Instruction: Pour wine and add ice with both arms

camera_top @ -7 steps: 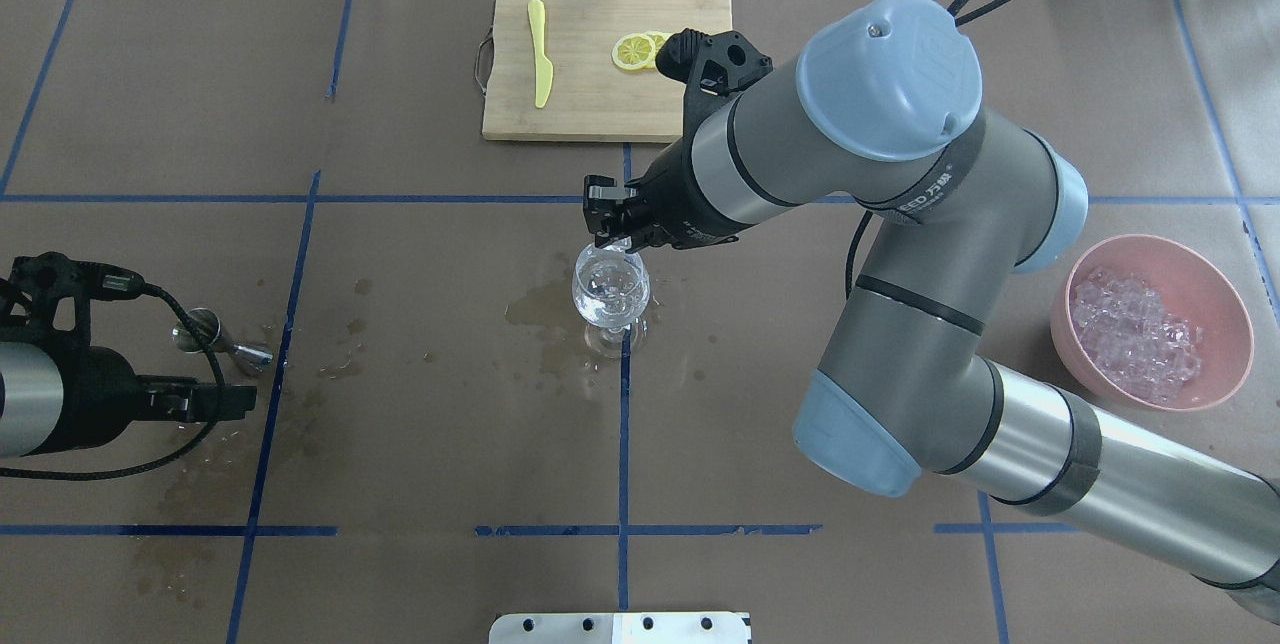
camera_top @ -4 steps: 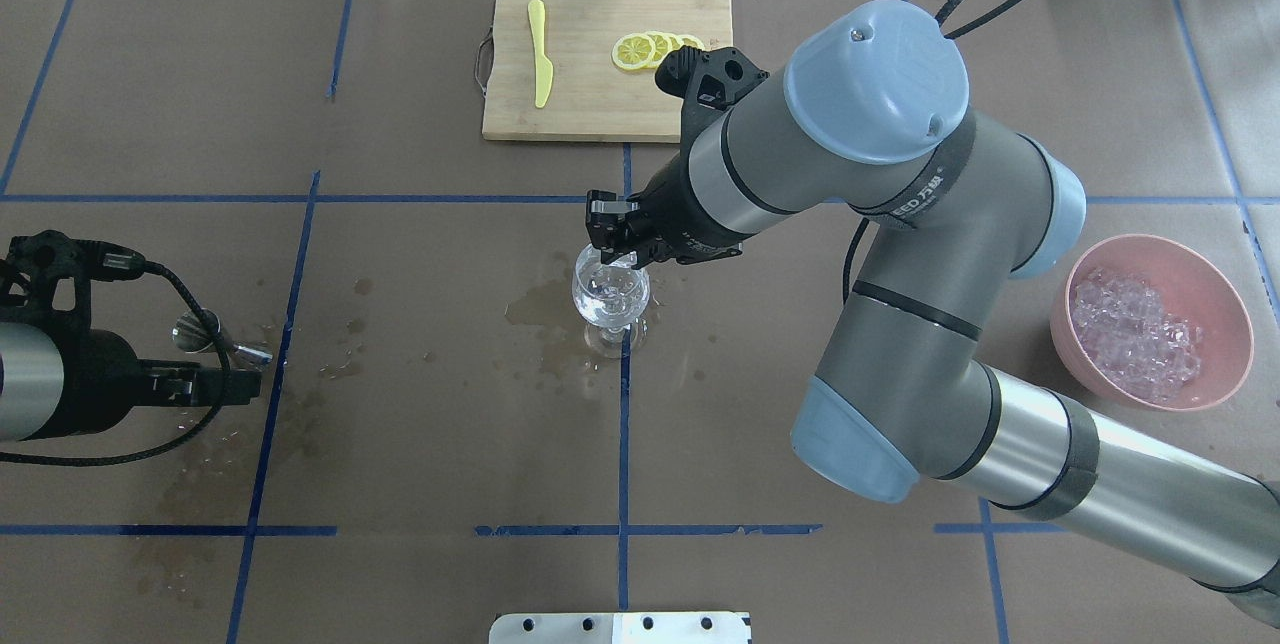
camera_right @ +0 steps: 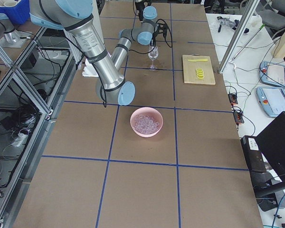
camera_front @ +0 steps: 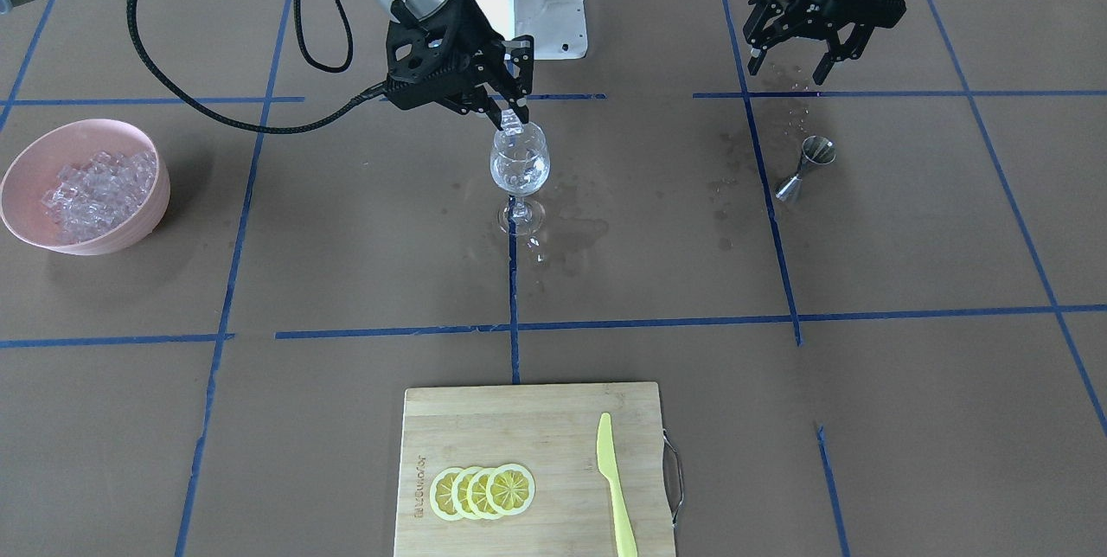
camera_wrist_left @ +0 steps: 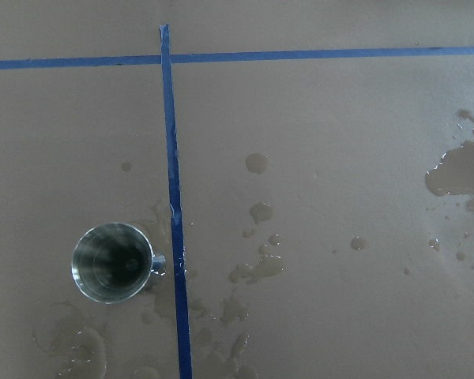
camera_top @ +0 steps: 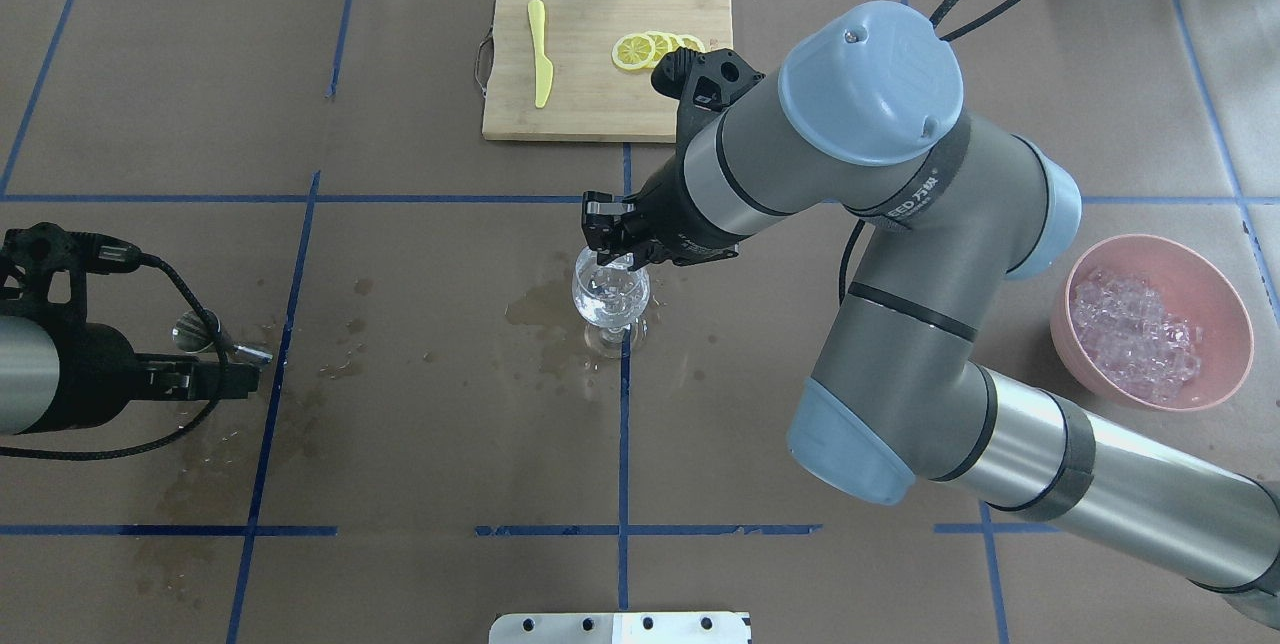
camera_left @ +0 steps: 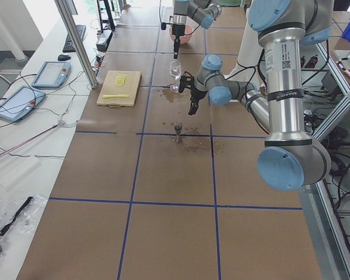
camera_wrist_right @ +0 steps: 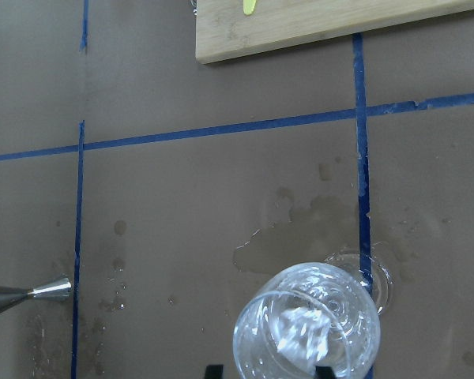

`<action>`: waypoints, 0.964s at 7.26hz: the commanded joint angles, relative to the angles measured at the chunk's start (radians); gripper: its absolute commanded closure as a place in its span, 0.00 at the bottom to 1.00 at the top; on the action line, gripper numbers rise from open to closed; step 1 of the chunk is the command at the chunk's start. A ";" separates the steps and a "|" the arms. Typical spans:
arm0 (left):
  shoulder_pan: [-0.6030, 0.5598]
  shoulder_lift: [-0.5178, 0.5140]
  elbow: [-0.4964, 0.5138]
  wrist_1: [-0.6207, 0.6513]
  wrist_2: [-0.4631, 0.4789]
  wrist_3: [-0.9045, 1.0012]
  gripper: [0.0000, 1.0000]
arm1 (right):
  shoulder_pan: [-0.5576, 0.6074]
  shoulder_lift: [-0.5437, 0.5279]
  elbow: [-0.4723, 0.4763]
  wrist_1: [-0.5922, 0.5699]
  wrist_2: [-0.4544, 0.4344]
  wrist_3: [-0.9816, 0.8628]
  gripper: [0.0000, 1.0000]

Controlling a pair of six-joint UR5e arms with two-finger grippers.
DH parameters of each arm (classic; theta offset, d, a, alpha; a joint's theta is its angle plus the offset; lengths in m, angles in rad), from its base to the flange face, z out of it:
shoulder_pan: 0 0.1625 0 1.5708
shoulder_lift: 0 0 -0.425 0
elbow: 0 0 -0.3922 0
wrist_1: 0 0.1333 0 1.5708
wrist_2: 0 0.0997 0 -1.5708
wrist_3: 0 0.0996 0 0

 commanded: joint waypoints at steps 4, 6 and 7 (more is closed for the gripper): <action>-0.283 -0.001 0.006 0.076 -0.150 0.349 0.00 | 0.055 -0.054 0.071 -0.047 0.011 -0.011 0.00; -0.523 -0.068 0.084 0.151 -0.275 0.643 0.00 | 0.107 -0.153 0.146 -0.047 0.019 -0.040 0.00; -0.670 -0.137 0.170 0.207 -0.361 0.772 0.00 | 0.147 -0.202 0.166 -0.049 0.051 -0.107 0.00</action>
